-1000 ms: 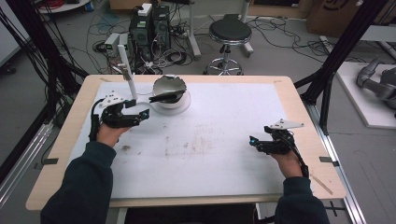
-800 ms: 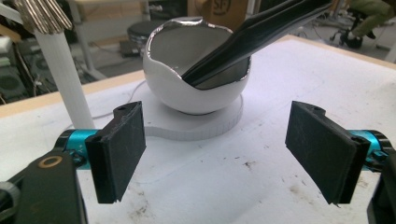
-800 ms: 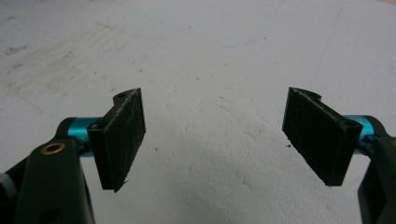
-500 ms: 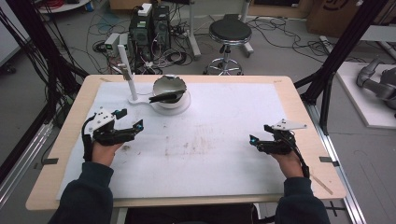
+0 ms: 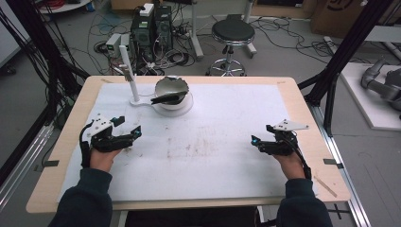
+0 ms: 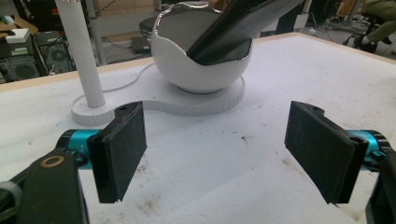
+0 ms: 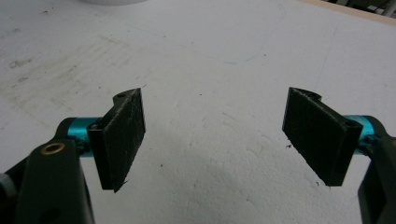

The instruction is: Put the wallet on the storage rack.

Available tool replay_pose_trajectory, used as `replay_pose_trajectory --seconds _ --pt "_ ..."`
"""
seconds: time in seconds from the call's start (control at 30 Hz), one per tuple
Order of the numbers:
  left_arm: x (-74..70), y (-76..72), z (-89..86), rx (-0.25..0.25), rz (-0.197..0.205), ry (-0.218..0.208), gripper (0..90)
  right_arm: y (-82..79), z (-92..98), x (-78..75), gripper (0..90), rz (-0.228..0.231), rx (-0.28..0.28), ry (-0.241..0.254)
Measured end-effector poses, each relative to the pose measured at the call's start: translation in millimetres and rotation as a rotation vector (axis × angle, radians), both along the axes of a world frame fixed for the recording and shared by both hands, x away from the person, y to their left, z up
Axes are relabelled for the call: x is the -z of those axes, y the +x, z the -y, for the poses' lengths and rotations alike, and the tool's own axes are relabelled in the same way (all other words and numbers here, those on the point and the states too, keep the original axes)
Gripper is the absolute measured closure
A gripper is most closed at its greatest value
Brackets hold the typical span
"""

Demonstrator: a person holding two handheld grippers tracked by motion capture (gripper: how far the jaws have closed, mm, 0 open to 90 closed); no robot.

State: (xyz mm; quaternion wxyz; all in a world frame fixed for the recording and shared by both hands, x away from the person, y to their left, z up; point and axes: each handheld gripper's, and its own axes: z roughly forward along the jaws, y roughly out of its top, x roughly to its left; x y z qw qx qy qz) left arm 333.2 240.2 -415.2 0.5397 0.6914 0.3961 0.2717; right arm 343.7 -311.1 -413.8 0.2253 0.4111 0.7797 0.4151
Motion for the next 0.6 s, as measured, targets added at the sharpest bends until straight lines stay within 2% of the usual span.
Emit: replay_pose_trajectory --seconds 0.3,0.6 --pt "3.0 1.0 3.8 0.024 -0.007 0.013 20.9 0.8 1.2 1.6 21.4 -0.009 -0.007 0.0" --pt "5.1 3.2 4.9 0.026 -0.015 0.009 20.9 3.1 3.9 4.6 21.4 -0.021 -0.006 0.003"
